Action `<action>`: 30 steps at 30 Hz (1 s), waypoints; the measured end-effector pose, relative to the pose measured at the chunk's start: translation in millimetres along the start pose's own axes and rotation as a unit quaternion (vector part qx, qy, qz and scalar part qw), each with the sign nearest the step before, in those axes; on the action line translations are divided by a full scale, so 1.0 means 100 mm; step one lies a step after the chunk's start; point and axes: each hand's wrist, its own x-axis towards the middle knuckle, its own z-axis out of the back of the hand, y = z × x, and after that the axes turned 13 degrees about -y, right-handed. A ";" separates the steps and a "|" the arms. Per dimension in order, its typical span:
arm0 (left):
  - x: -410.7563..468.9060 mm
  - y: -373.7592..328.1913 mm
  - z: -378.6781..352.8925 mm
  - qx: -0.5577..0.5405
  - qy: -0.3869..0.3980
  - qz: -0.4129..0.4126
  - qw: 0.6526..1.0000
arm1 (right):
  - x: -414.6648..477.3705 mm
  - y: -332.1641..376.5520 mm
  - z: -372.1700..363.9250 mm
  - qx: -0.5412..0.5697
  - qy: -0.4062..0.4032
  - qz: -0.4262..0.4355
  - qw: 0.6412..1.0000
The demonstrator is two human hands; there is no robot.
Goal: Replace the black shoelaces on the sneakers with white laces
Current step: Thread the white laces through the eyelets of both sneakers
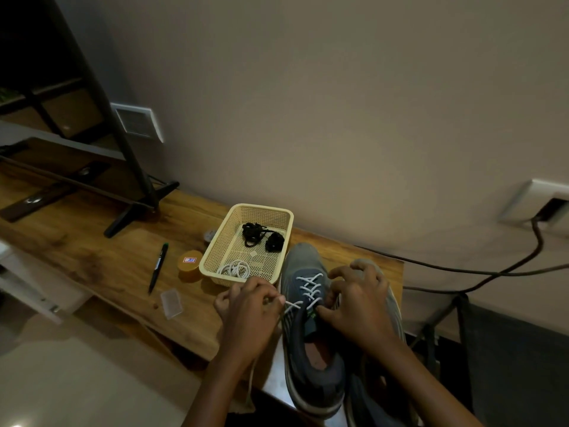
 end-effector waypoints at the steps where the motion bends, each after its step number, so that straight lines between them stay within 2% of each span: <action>1: 0.00 0.02 0.00 0.004 0.006 0.003 1.000 | 0.00 0.00 -0.01 -0.002 -0.006 0.003 1.000; 6: 0.00 0.06 0.02 0.024 0.092 0.000 0.995 | 0.00 0.01 -0.01 -0.027 -0.004 0.004 1.000; 8: -0.03 0.04 0.00 0.016 0.084 -0.007 0.996 | 0.03 0.02 0.02 -0.029 0.021 0.008 0.999; 11: -0.08 0.00 -0.06 -0.055 0.045 0.007 0.997 | 0.10 0.01 0.09 0.005 0.059 -0.025 0.998; 13: -0.10 -0.03 -0.09 -0.029 0.050 -0.015 0.998 | 0.13 0.01 0.13 0.027 0.065 -0.043 0.997; 15: -0.09 -0.03 -0.12 -0.002 0.062 -0.031 0.998 | 0.15 0.01 0.15 0.008 0.088 -0.023 0.996; 18: -0.04 -0.04 -0.08 -0.050 0.093 0.026 0.994 | 0.16 0.05 0.20 -0.038 0.134 0.005 0.990; 21: -0.02 -0.06 0.08 -0.164 0.117 0.087 0.976 | 0.15 0.06 0.24 -0.050 0.141 0.001 0.989; 24: -0.03 -0.19 0.41 -0.280 0.030 0.090 0.955 | 0.12 0.06 0.27 -0.053 0.138 -0.012 0.989; 27: -0.04 -0.42 0.82 -0.361 -0.078 0.054 0.928 | 0.09 0.09 0.30 -0.050 0.132 -0.013 0.990; 30: -0.09 -0.63 1.15 -0.424 -0.132 0.039 0.895 | 0.05 0.13 0.31 -0.053 0.124 -0.012 0.991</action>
